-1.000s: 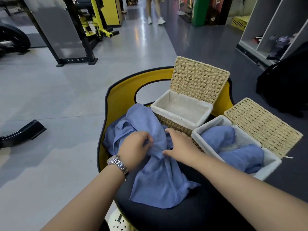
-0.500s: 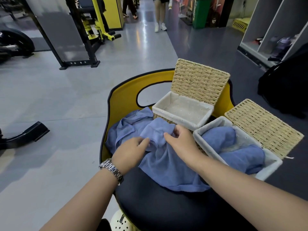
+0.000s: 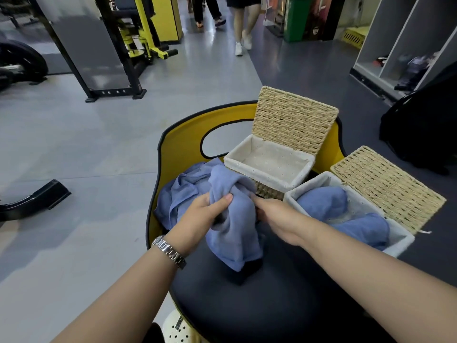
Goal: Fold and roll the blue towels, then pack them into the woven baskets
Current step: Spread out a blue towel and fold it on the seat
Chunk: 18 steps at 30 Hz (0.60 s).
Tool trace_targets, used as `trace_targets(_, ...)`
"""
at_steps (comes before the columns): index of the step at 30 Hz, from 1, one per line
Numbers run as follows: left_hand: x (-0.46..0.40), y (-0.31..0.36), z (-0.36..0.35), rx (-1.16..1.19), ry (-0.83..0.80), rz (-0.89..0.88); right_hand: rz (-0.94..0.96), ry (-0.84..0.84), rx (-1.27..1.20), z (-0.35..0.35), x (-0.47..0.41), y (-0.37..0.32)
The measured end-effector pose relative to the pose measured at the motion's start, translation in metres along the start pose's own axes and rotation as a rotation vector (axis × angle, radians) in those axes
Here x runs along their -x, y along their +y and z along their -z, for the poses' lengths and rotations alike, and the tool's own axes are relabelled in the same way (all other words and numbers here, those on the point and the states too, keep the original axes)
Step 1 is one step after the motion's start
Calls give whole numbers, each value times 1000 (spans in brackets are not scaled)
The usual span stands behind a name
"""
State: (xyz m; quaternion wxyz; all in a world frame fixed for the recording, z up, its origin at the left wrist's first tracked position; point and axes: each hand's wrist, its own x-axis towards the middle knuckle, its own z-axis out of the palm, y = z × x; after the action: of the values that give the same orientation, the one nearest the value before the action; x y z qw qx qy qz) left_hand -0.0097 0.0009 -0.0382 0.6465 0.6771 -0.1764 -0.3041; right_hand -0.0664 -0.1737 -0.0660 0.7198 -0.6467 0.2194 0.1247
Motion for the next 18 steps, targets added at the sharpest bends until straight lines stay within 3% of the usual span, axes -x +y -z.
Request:
trace_targets(2, 3, 0, 0, 79, -105, 34, 30, -86, -216, 1, -1, -1)
trace_targets(4, 3, 0, -2, 3, -132, 34, 41, -112, -345, 4, -1, -1)
trace_targets(6, 2, 3, -6, -118, -30, 11, 74, -96, -372, 8, -3, 0)
trace_targets(11, -10, -11, 9, -315, 367, -112, 149, 141, -244, 17, -4, -5)
trace_targets(16, -13, -8, 8, -303, 369, -163, 129, -37, -350, 16, 1, -2)
trace_targets(18, -16, -9, 6, -315, 378, -160, 153, -11, -318, 12, 1, -1)
